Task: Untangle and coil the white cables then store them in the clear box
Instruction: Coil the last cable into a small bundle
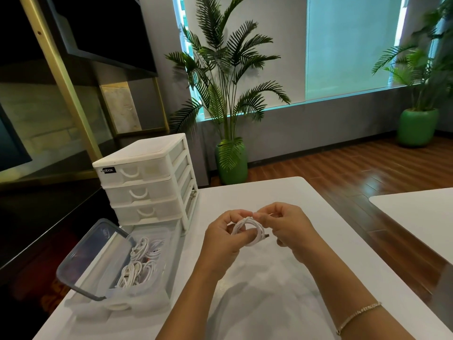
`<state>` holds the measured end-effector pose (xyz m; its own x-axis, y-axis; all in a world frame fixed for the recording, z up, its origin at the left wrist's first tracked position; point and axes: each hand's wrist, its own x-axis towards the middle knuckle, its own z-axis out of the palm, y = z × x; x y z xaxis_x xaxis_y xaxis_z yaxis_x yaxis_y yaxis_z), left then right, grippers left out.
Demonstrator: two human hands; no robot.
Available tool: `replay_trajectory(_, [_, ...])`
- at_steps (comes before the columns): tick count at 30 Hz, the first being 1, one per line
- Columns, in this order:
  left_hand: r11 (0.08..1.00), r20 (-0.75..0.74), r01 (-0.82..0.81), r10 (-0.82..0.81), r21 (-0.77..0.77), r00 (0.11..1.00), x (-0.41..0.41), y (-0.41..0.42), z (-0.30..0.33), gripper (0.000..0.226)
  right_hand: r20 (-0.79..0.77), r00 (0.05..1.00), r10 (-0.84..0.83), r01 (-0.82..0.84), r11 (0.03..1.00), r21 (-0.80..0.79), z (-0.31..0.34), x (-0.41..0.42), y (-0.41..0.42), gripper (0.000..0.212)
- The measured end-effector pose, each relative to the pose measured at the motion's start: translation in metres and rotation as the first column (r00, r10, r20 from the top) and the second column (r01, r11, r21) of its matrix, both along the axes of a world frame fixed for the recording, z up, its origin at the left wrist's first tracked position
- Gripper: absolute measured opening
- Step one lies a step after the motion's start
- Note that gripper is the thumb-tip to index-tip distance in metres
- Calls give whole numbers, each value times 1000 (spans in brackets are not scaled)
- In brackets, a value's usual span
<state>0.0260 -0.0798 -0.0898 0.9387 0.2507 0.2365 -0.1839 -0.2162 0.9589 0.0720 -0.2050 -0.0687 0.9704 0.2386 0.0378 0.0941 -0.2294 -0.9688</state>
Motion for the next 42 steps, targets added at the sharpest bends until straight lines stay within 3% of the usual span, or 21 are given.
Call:
replay_trajectory(6, [983, 73, -177, 181, -53, 981, 4, -2, -2, 17, 5, 998, 56, -56, 998, -14, 2, -2, 0, 16])
replay_trajectory(11, [936, 67, -348, 345, 44, 936, 7, 0, -5, 18, 288, 957, -26, 59, 992, -107, 0, -5, 5, 4])
replay_trajectory(15, [909, 78, -415, 413, 18, 907, 7, 1, -5, 15, 428, 897, 107, 15, 962, -272, -4, -12, 13, 11])
replay_trajectory(21, [905, -115, -346, 327, -250, 938, 12, 1, -8, 6, 524, 850, 60, 195, 887, -418, -9, -15, 16, 23])
replay_trajectory(26, [825, -164, -201, 133, -528, 977, 7, 3, 0, 6, 539, 842, 23, 197, 917, -347, -8, -21, 22, 24])
replay_trajectory(29, [802, -171, -156, 68, -577, 983, 6, 2, 2, 15, 525, 851, -31, 219, 928, -301, -8, -19, 20, 24])
replay_trajectory(32, [815, -186, -133, 31, -564, 982, 5, 3, 3, 19, 498, 866, -48, 218, 932, -289, -6, -16, 17, 25])
replay_trajectory(37, [884, -172, -61, -22, -463, 985, 3, 9, 4, 20, 475, 879, 35, 197, 882, -428, -1, -15, 15, 25])
replay_trajectory(42, [997, -129, -9, -1, -74, 992, -2, 15, 10, 20, 392, 916, 87, 78, 919, -387, -2, -13, 9, 22])
